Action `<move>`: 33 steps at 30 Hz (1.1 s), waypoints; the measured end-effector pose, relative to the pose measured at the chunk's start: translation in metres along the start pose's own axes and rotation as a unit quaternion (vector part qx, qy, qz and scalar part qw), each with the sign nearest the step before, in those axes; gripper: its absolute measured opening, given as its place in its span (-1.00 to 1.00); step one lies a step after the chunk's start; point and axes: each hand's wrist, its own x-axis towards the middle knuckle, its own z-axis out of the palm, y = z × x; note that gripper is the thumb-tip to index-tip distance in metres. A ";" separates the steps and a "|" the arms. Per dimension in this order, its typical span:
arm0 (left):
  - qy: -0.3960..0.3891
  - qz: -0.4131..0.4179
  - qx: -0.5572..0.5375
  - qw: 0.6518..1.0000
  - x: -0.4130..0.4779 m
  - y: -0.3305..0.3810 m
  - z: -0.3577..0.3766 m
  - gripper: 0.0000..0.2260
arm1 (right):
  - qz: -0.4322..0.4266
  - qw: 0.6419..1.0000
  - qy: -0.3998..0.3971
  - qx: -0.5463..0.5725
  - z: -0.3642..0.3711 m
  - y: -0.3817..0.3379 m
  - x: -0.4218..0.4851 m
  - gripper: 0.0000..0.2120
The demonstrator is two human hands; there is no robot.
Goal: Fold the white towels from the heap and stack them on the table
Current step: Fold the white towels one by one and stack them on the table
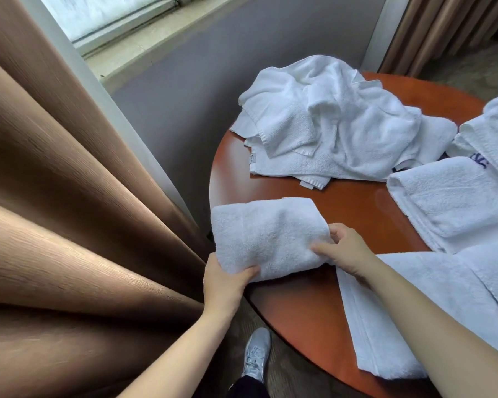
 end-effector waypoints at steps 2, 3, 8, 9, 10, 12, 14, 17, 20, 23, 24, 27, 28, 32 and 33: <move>-0.028 -0.011 -0.066 0.997 -0.001 -0.001 0.001 -0.38 | 0.000 1.000 0.027 0.014 0.000 0.000 0.001 -0.89; -0.034 -0.022 -0.091 0.995 -0.003 0.001 0.000 -0.48 | 0.003 0.999 0.023 0.030 -0.001 0.000 0.003 -0.92; -0.026 -0.055 -0.131 0.990 0.000 -0.005 -0.008 -0.75 | 0.036 0.985 -0.038 0.162 -0.016 0.001 0.005 -0.80; -0.029 -0.054 -0.127 0.990 0.000 -0.006 -0.007 -0.81 | 0.043 0.981 -0.044 0.186 -0.017 0.000 0.004 -0.79; -0.028 -0.052 -0.118 0.991 0.000 -0.005 -0.007 -0.87 | 0.049 0.977 -0.046 0.203 -0.018 0.001 0.005 -0.80; -0.011 -0.035 -0.099 0.994 0.000 -0.003 -0.006 -0.91 | 0.042 0.981 -0.046 0.182 -0.019 -0.001 0.005 -0.84; -0.007 -0.015 -0.102 0.995 -0.001 0.000 -0.007 -0.90 | 0.016 0.996 -0.054 0.065 -0.022 0.001 0.005 -0.85; -0.055 0.001 -0.111 0.992 -0.005 0.001 -0.008 -0.59 | -0.006 0.982 -0.079 -0.170 -0.027 0.004 0.005 -0.77; -0.083 0.015 -0.078 0.993 -0.010 -0.001 -0.003 -0.36 | -0.034 0.966 -0.054 -0.250 -0.024 0.005 0.006 -0.81; -0.056 0.040 -0.070 0.995 -0.007 0.002 0.003 -0.42 | -0.042 0.989 -0.083 -0.114 -0.024 -0.003 0.003 -0.79; -0.047 0.047 -0.070 0.995 -0.005 0.004 0.004 -0.43 | -0.047 0.991 -0.106 -0.067 -0.024 -0.007 0.002 -0.78; -0.047 0.050 -0.083 0.994 0.001 0.008 0.006 -0.42 | -0.042 0.988 -0.115 0.097 -0.026 -0.011 0.003 -0.89; -0.052 0.046 -0.088 0.994 0.003 0.009 0.007 -0.42 | -0.034 0.983 -0.092 0.154 -0.027 -0.010 0.004 -0.86; -0.079 0.021 -0.103 0.991 0.006 0.012 0.009 -0.51 | -0.046 0.984 -0.029 0.168 -0.036 0.000 0.008 -0.81; -0.086 0.015 -0.110 0.990 0.005 0.012 0.009 -0.52 | -0.051 0.993 -0.034 0.106 -0.037 0.003 0.009 -0.76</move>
